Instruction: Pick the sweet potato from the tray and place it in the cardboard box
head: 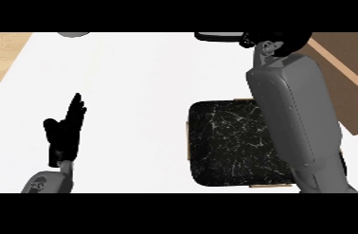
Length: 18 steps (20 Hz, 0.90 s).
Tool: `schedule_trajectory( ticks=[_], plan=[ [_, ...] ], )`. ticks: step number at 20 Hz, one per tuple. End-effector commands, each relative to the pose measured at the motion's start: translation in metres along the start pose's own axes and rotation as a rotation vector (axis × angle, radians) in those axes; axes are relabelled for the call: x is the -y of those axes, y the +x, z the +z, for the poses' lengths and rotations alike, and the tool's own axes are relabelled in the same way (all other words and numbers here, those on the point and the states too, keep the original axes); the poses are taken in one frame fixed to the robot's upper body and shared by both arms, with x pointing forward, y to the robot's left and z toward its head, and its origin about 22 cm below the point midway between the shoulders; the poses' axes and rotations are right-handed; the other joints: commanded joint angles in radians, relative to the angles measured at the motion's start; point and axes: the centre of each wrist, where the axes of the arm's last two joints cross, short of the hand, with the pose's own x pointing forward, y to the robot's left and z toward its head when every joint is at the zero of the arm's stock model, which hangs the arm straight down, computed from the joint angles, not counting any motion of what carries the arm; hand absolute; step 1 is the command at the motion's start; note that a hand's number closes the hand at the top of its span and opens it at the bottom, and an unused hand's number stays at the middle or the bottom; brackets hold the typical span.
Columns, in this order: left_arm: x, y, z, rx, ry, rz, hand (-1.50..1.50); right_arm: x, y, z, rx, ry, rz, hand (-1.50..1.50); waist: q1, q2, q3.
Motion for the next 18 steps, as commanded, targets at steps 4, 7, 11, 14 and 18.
schedule_trajectory(
  ticks=[4, 7, 11, 14, 18],
  plan=[
    [0.020, 0.013, -0.002, 0.012, -0.004, 0.017, 0.00, 0.026, -0.041, -0.032, -0.116, -0.081, 0.109, 1.50, -0.001, 0.003, 0.000],
    [0.004, 0.003, -0.001, -0.011, -0.008, 0.018, 0.00, 0.057, -0.065, -0.056, -0.134, -0.142, 0.077, 1.50, 0.001, 0.004, 0.000],
    [0.003, -0.003, 0.016, 0.002, 0.001, 0.011, 0.00, 0.049, -0.091, -0.081, -0.156, -0.147, 0.018, 1.50, 0.013, 0.005, 0.000],
    [0.018, 0.012, -0.004, -0.004, -0.006, 0.011, 0.00, 0.053, -0.127, -0.096, -0.145, -0.157, 0.014, 1.50, 0.003, 0.006, 0.000],
    [-0.004, 0.018, 0.000, 0.001, -0.008, -0.004, 0.00, 0.049, -0.149, -0.134, -0.152, -0.148, -0.055, 1.50, 0.019, 0.009, 0.001]
  ],
)
